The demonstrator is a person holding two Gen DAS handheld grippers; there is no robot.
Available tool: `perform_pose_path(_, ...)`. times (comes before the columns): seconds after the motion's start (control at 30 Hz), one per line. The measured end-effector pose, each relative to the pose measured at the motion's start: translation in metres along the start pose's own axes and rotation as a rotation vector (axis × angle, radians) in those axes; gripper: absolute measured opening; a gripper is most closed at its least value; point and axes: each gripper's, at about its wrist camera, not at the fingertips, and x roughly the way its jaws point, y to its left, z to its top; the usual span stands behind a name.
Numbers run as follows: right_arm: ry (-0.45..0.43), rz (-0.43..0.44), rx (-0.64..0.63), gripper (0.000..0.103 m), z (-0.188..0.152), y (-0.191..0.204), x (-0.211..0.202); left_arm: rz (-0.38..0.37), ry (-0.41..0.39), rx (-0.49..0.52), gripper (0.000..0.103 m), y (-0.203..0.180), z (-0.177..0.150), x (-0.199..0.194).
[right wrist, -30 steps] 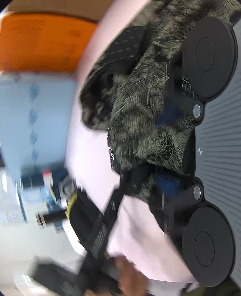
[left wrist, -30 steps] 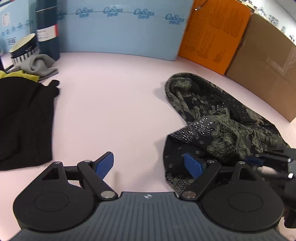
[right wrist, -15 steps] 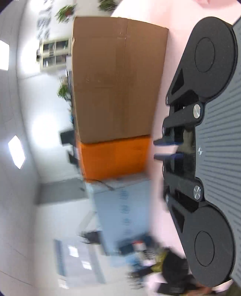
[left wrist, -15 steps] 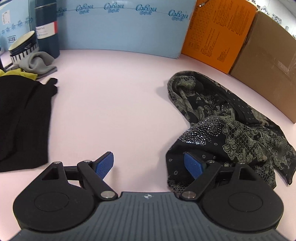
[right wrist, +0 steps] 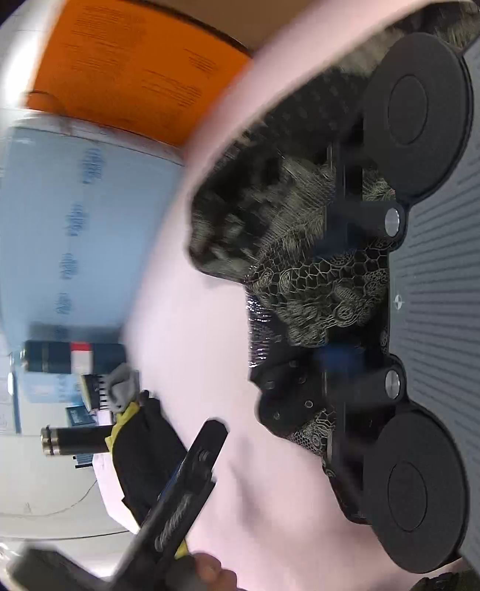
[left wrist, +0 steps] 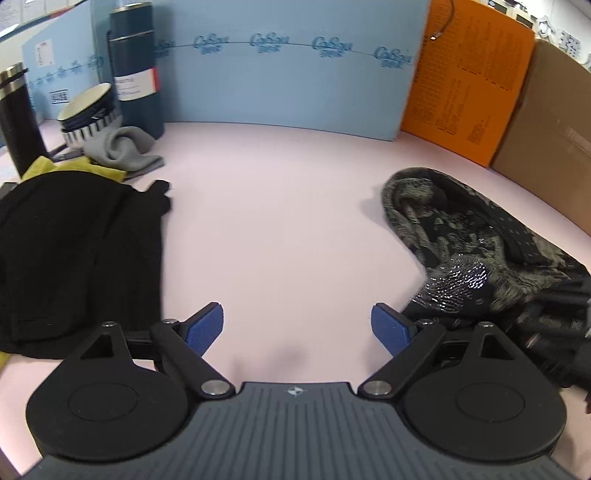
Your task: Fold clothes
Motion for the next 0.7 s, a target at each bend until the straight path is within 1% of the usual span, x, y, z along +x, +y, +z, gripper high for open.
perform_pose_path(0.03,-0.011,0.036,0.084,0.004,0.002,-0.011,-0.001,0.011,-0.004,-0.006,0.087,0.003,0.000,-0.001)
perform_pose_path(0.07,-0.077,0.044,0.139,0.004,0.006,-0.019,-0.014,0.015,-0.003,-0.020,0.088,0.007,0.000,-0.001)
perform_pose_path(0.1,-0.144,0.031,0.169,0.004,0.013,-0.025,-0.032,0.019,-0.003,-0.033,0.088,0.010,0.000,-0.001)
perform_pose_path(0.2,-0.345,0.046,0.270,0.004,0.023,-0.048,-0.105,0.007,0.019,-0.076,0.088,0.015,0.001,0.004)
perform_pose_path(0.23,-0.390,0.059,0.292,0.004,0.022,-0.055,-0.128,-0.001,0.026,-0.068,0.088,0.012,0.002,0.006)
perform_pose_path(0.3,-0.434,0.049,0.318,0.004,0.011,-0.068,-0.175,-0.017,0.039,-0.051,0.088,0.007,0.003,0.011)
perform_pose_path(0.37,-0.438,0.016,0.348,0.004,-0.009,-0.078,-0.216,-0.038,0.052,-0.009,0.088,-0.005,0.004,0.015)
perform_pose_path(0.4,-0.420,-0.014,0.360,0.004,-0.021,-0.080,-0.235,-0.054,0.060,0.013,0.088,-0.012,0.004,0.017)
perform_pose_path(0.43,-0.382,-0.007,0.371,0.005,-0.033,-0.082,-0.248,-0.070,0.068,0.035,0.088,-0.019,0.005,0.019)
perform_pose_path(0.5,-0.302,0.014,0.393,0.009,-0.056,-0.085,-0.274,-0.107,0.087,0.079,0.088,-0.035,0.006,0.024)
perform_pose_path(0.53,-0.205,0.091,0.407,0.014,-0.069,-0.086,-0.277,-0.128,0.098,0.100,0.088,-0.043,0.007,0.027)
perform_pose_path(0.57,-0.086,0.099,0.356,0.033,-0.080,-0.078,-0.275,-0.144,0.105,0.125,0.088,-0.051,0.008,0.029)
perform_pose_path(0.6,0.035,0.100,0.299,0.040,-0.092,-0.068,-0.273,-0.152,0.106,0.152,0.088,-0.059,0.009,0.032)
perform_pose_path(0.63,0.103,0.036,0.224,0.040,-0.100,-0.059,-0.273,-0.156,0.104,0.173,0.088,-0.066,0.011,0.035)
perform_pose_path(0.7,0.085,-0.004,0.277,0.041,-0.109,-0.064,-0.278,-0.157,0.104,0.195,0.088,-0.076,0.015,0.041)
